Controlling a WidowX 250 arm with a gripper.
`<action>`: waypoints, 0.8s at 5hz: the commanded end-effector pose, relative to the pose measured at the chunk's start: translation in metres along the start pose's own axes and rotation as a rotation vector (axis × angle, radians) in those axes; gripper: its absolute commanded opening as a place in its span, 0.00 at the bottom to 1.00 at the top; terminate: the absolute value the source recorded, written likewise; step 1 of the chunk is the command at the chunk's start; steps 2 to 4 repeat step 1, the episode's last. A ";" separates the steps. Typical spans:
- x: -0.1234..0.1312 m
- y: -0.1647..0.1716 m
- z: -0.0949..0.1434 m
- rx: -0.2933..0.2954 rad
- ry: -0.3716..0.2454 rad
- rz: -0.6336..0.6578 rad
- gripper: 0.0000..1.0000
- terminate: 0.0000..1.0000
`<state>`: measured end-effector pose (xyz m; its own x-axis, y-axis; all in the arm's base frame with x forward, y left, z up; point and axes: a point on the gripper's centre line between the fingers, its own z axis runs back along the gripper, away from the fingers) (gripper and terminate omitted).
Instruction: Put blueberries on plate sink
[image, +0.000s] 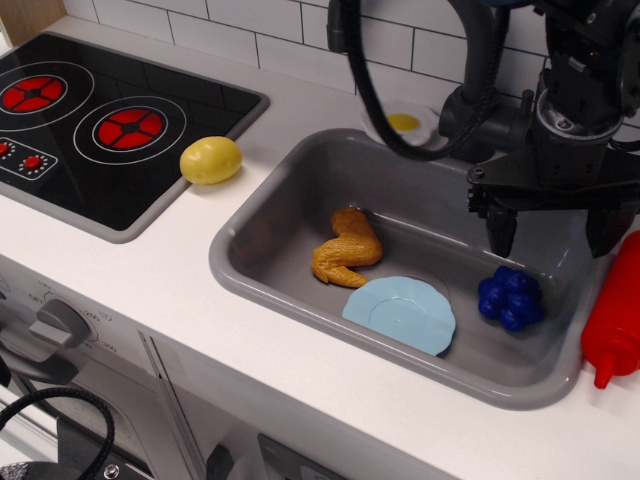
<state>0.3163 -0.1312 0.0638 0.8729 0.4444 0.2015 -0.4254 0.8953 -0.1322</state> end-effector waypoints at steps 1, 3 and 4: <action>0.017 -0.006 0.021 -0.053 -0.044 0.009 1.00 1.00; 0.017 -0.006 0.021 -0.053 -0.044 0.009 1.00 1.00; 0.017 -0.006 0.021 -0.053 -0.044 0.009 1.00 1.00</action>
